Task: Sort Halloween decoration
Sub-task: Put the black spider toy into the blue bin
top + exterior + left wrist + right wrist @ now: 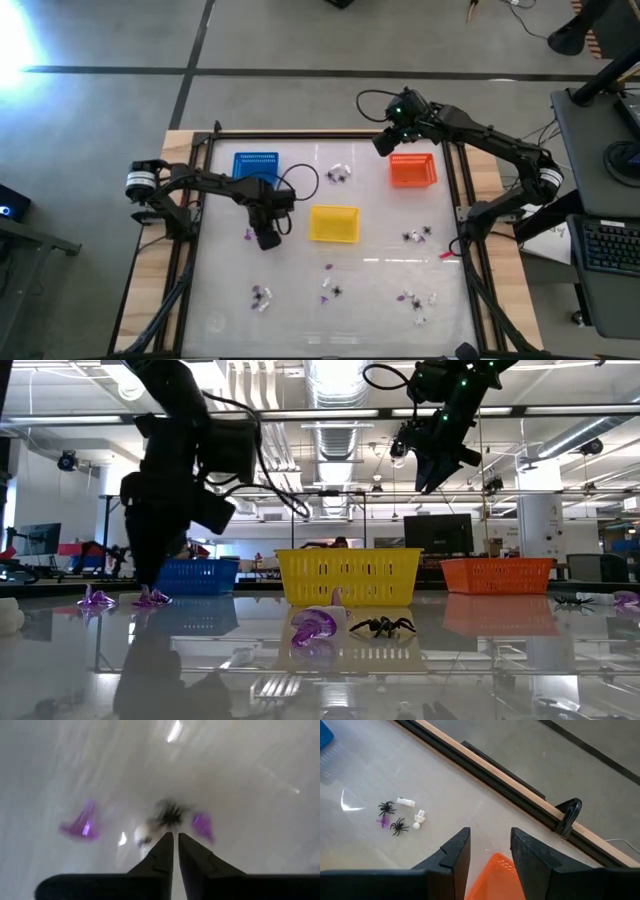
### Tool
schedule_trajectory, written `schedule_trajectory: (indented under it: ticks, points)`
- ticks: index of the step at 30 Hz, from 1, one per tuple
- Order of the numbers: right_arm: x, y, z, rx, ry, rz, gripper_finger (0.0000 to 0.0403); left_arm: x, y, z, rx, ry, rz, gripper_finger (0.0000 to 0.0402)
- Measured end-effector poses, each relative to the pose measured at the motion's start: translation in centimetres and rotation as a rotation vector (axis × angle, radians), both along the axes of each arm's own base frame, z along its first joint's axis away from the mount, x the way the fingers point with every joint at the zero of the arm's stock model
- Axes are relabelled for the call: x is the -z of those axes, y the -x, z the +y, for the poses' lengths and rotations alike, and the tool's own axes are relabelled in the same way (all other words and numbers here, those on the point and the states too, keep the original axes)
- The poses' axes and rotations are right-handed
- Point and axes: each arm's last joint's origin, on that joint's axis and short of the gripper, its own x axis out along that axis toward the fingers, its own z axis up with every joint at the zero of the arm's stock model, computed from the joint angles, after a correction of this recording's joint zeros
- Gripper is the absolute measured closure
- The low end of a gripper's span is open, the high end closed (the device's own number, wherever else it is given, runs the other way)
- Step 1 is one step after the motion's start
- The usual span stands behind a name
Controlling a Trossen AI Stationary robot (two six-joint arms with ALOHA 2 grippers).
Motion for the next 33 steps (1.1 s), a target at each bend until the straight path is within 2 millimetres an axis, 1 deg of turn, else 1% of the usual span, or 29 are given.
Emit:
schedule_trajectory:
  ticks: [4, 10, 13, 16, 22, 27, 31, 33]
  points:
    - [0.0, 0.0, 0.0, -0.001, 0.002, -0.002, 0.0271, 0.1, 0.1, 0.0, 0.001, -0.001, 0.003, 0.0347]
    - [0.0, 0.0, 0.0, -0.001, 0.002, -0.002, 0.0271, -0.2, -0.7, 0.1, 0.004, -0.016, -0.070, 0.0288]
    - [0.0, 0.0, 0.0, -0.001, 0.002, -0.002, 0.0271, -0.2, -0.8, 0.1, 0.013, -0.024, -0.078, 0.0265]
    - [0.0, 0.0, 0.0, -0.001, 0.002, -0.001, 0.0271, -0.1, -0.7, 0.1, 0.020, -0.024, -0.077, 0.0250]
    - [0.0, 0.0, 0.0, -0.001, 0.002, -0.001, 0.0271, 0.9, -1.1, 0.2, 0.041, -0.046, -0.098, 0.0242]
    - [0.0, 0.0, 0.0, -0.001, 0.001, -0.001, 0.0271, 1.9, -1.3, 0.3, 0.033, -0.045, -0.057, 0.0243]
    - [0.0, 0.0, 0.0, 0.000, 0.001, -0.001, 0.0271, 2.4, -1.4, 0.3, 0.029, -0.042, -0.031, 0.0251]
    - [0.0, 0.0, 0.0, 0.000, 0.001, -0.001, 0.0271, 2.5, -1.4, 0.3, 0.038, -0.043, -0.028, 0.0263]
